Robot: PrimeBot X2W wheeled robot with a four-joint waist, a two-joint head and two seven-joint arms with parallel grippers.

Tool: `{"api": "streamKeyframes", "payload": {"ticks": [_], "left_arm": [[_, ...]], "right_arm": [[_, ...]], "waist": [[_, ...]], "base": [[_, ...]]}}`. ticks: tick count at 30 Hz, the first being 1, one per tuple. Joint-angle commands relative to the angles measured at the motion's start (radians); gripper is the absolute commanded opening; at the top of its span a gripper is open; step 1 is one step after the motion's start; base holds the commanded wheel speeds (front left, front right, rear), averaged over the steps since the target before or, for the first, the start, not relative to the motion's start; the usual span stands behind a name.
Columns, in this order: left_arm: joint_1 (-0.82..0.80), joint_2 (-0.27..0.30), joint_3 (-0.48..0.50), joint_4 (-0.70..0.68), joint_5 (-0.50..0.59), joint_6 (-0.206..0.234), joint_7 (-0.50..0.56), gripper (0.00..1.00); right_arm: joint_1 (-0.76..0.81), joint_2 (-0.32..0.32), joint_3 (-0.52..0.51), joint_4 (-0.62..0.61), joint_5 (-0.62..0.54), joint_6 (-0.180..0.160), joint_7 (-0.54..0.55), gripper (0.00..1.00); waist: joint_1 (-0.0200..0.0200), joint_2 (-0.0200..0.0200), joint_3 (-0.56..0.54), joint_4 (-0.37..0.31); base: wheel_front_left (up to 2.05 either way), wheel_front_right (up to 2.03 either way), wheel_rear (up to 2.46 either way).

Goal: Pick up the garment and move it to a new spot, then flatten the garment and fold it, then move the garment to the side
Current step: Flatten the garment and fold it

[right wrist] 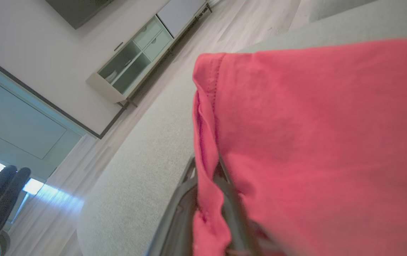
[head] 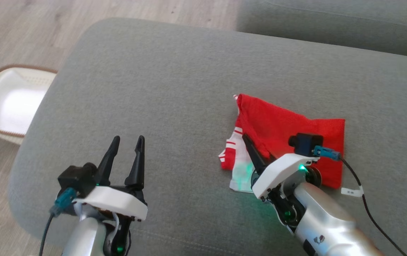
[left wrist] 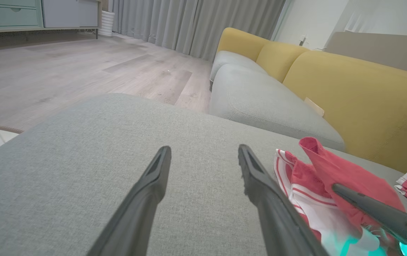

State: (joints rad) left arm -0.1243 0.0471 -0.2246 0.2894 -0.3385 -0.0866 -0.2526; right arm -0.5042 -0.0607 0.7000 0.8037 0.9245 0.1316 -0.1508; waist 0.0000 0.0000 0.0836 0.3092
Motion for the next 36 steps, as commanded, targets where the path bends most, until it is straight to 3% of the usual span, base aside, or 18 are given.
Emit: {"api": "streamKeyframes", "payload": {"ticks": [1,2,3,4,12,18,24,30,36], "left_arm": [[-0.034,0.003,0.023,-0.03,-0.008,0.006,-0.009,1.0],[-0.033,0.003,0.021,-0.029,-0.01,0.007,-0.009,1.0],[-0.032,0.003,0.019,-0.029,-0.011,0.008,-0.009,1.0],[-0.031,0.003,0.017,-0.028,-0.012,0.009,-0.009,1.0],[-0.028,0.003,0.041,-0.027,-0.003,0.012,-0.009,1.0],[-0.025,0.003,0.066,-0.058,-0.003,0.014,-0.009,1.0],[-0.013,0.003,0.088,-0.11,-0.007,0.023,-0.009,1.0],[-0.012,0.003,0.102,-0.157,-0.007,0.04,-0.009,1.0],[-0.011,0.003,0.106,-0.177,0.006,0.042,-0.009,1.0]], "right_arm": [[-0.045,0.01,0.017,-0.021,0.01,-0.001,-0.016,0.0],[-0.052,0.01,0.035,0.001,0.026,-0.001,-0.02,0.0],[-0.057,0.01,0.055,0.017,0.045,-0.001,-0.025,0.42],[-0.062,0.01,0.077,0.024,0.069,-0.001,-0.029,1.0],[-0.117,0.01,0.26,-0.056,0.231,-0.001,-0.073,1.0],[-0.178,0.01,0.227,0.001,0.192,-0.001,-0.109,1.0],[-0.158,-0.015,-0.065,0.0,-0.073,-0.001,-0.111,1.0],[-0.004,-0.087,-0.354,-0.156,-0.357,-0.001,-0.111,1.0],[0.152,-0.059,-0.545,-0.305,-0.558,-0.001,-0.111,1.0]], "waist": [[0.0,0.0,0.007,0.012],[0.0,0.0,0.007,0.016],[0.0,0.0,0.008,0.018],[0.0,0.0,0.009,0.02],[0.0,0.0,-0.007,-0.036],[0.0,0.0,-0.033,-0.122],[0.0,0.0,-0.049,-0.202],[0.0,0.0,-0.046,-0.249],[0.0,0.0,-0.042,-0.272]], "base": [[0.0,0.0,0.0],[0.0,0.0,0.0],[0.0,0.0,0.0],[0.0,0.0,0.0],[0.0,0.0,0.0],[0.0,0.0,0.0],[0.0,0.0,0.0],[0.0,0.0,0.0],[0.0,0.0,0.0]]}}
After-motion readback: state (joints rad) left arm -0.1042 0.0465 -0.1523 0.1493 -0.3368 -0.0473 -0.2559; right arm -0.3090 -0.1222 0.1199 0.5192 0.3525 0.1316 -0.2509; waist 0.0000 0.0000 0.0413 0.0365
